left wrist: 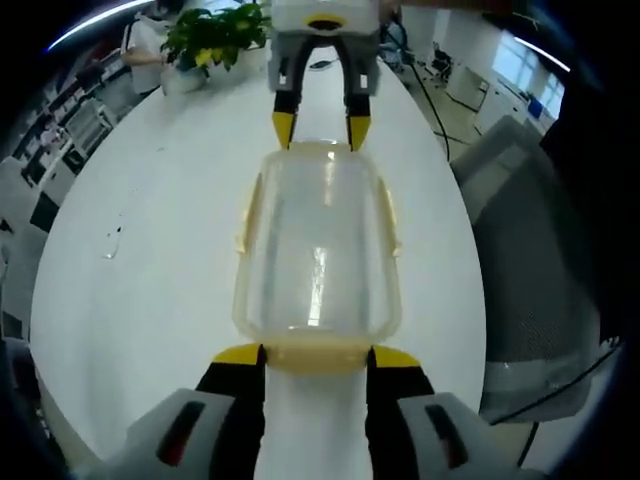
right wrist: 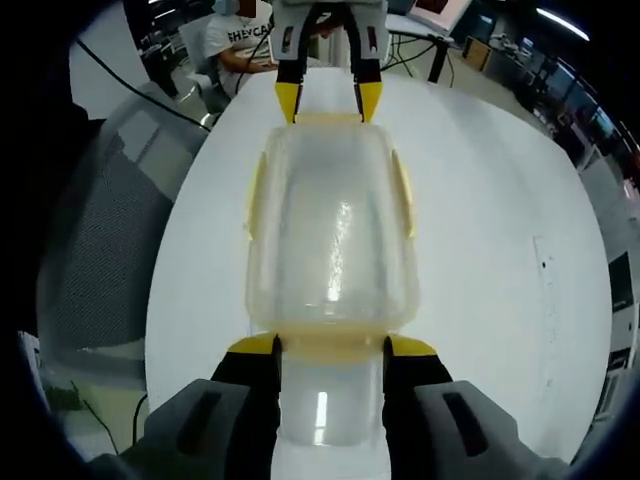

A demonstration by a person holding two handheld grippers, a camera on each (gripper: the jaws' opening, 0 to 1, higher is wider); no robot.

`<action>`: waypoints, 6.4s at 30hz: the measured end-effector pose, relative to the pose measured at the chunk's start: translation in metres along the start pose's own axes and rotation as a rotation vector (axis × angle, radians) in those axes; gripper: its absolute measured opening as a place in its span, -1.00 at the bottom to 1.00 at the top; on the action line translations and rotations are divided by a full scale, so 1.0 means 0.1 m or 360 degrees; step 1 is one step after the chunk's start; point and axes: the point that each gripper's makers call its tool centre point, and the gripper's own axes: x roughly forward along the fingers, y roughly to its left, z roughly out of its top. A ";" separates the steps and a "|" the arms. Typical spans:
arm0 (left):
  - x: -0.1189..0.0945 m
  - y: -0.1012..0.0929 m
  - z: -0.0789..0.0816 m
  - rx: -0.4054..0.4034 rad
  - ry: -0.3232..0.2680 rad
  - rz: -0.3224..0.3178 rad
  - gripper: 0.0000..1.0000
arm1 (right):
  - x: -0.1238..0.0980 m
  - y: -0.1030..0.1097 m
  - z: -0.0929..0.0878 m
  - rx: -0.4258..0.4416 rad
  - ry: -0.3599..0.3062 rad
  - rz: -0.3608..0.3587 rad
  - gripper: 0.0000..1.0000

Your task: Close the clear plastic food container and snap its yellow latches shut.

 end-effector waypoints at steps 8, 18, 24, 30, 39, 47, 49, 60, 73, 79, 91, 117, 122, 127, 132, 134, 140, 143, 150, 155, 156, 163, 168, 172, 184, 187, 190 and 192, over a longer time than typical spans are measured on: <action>0.07 -0.02 0.19 -0.0002 -0.0017 0.0012 -0.34 | -0.07 0.00 -0.20 -0.0003 -0.0001 0.0000 -0.27; 0.23 -0.07 0.36 -0.0023 0.0016 0.0035 -0.34 | -0.14 0.01 -0.40 -0.0020 -0.0007 -0.0016 -0.27; 0.33 -0.10 0.50 -0.0032 0.0014 0.0026 -0.34 | -0.17 0.02 -0.58 -0.0023 -0.0005 -0.0002 -0.27; 0.39 -0.10 0.63 -0.0045 -0.0001 0.0014 -0.34 | -0.22 0.01 -0.71 -0.0030 0.0003 0.0008 -0.27; 0.46 -0.11 0.79 -0.0055 -0.0041 0.0006 -0.34 | -0.33 0.02 -0.87 -0.0032 -0.0005 -0.0005 -0.27; 0.52 -0.13 0.96 -0.0059 -0.0085 0.0007 -0.34 | -0.41 0.02 -1.03 -0.0037 0.0025 -0.0016 -0.27; 0.54 -0.13 1.01 -0.0059 -0.0087 0.0002 -0.34 | -0.43 0.02 -1.07 -0.0035 0.0026 -0.0018 -0.27; 0.63 -0.08 1.18 -0.0050 -0.0104 0.0002 -0.34 | -0.51 -0.02 -1.25 -0.0025 0.0057 -0.0046 -0.27; 0.73 -0.14 1.15 -0.0073 -0.0086 -0.0025 -0.34 | -0.43 0.02 -1.31 -0.0029 0.0068 -0.0028 -0.27; 0.78 -0.15 1.14 -0.0058 -0.0063 -0.0021 -0.34 | -0.41 0.03 -1.32 -0.0016 0.0063 -0.0029 -0.26; 0.83 -0.15 1.12 -0.0039 -0.0030 -0.0036 -0.33 | -0.36 0.04 -1.35 -0.0032 0.0087 -0.0019 -0.24; 0.77 -0.10 1.08 -0.0234 -0.0202 0.0005 -0.25 | -0.43 0.08 -1.44 0.0219 -0.0058 -0.0071 -0.26; 0.73 -0.12 0.99 -0.0363 -0.0254 0.0021 -0.23 | -0.51 0.10 -1.41 0.0406 -0.0198 -0.0091 -0.27; 0.64 -0.15 1.04 -0.0592 -0.0429 -0.0002 -0.24 | -0.58 0.06 -1.41 0.0655 -0.0350 -0.0107 -0.26; 0.56 -0.08 1.08 -0.0797 -0.0552 0.0010 -0.25 | -0.65 0.01 -1.34 0.0891 -0.0532 -0.0125 -0.27; 0.55 -0.05 1.09 -0.0875 -0.0597 0.0030 -0.26 | -0.66 0.01 -1.30 0.0934 -0.0569 -0.0129 -0.28; 0.64 -0.18 1.16 -0.1101 -0.0710 -0.0022 -0.25 | -0.61 0.06 -1.20 0.1072 -0.0670 -0.0128 -0.29; 0.69 -0.23 1.16 -0.1120 -0.0692 0.0025 -0.31 | -0.58 0.12 -1.19 0.1100 -0.0658 -0.0139 -0.38; 0.71 -0.20 1.17 -0.1243 -0.0755 0.0043 -0.48 | -0.55 0.18 -1.16 0.1212 -0.0701 -0.0093 -0.52; 0.74 -0.14 1.16 -0.1345 -0.0781 0.0069 -0.52 | -0.55 0.19 -1.15 0.1155 -0.0713 -0.0102 -0.53; 0.74 -0.15 1.16 -0.1354 -0.0784 0.0068 -0.53 | -0.55 0.20 -1.15 0.1157 -0.0713 -0.0101 -0.54; 0.75 -0.12 1.18 -0.1334 -0.0771 0.0085 -0.62 | -0.56 0.13 -1.18 0.1067 -0.0753 -0.0107 -0.71; 0.73 -0.09 1.16 -0.1303 -0.0717 0.0040 -0.63 | -0.56 0.16 -1.13 0.1120 -0.0831 -0.0074 -0.72; 0.70 -0.10 1.19 -0.1279 -0.0688 0.0022 -0.62 | -0.55 0.16 -1.16 0.1170 -0.0853 -0.0080 -0.71; 0.70 -0.12 1.13 -0.1380 -0.0728 0.0137 -0.60 | -0.49 0.27 -1.14 0.1371 -0.0890 -0.0193 -0.68; 0.70 -0.12 1.12 -0.1383 -0.0718 0.0133 -0.60 | -0.49 0.27 -1.13 0.1354 -0.0890 -0.0194 -0.67; 0.70 -0.12 1.10 -0.1396 -0.0726 0.0130 -0.59 | -0.48 0.25 -1.13 0.1350 -0.0852 -0.0192 -0.67; 0.70 -0.10 1.09 -0.1386 -0.0724 0.0141 -0.58 | -0.48 0.25 -1.14 0.1355 -0.0835 -0.0190 -0.65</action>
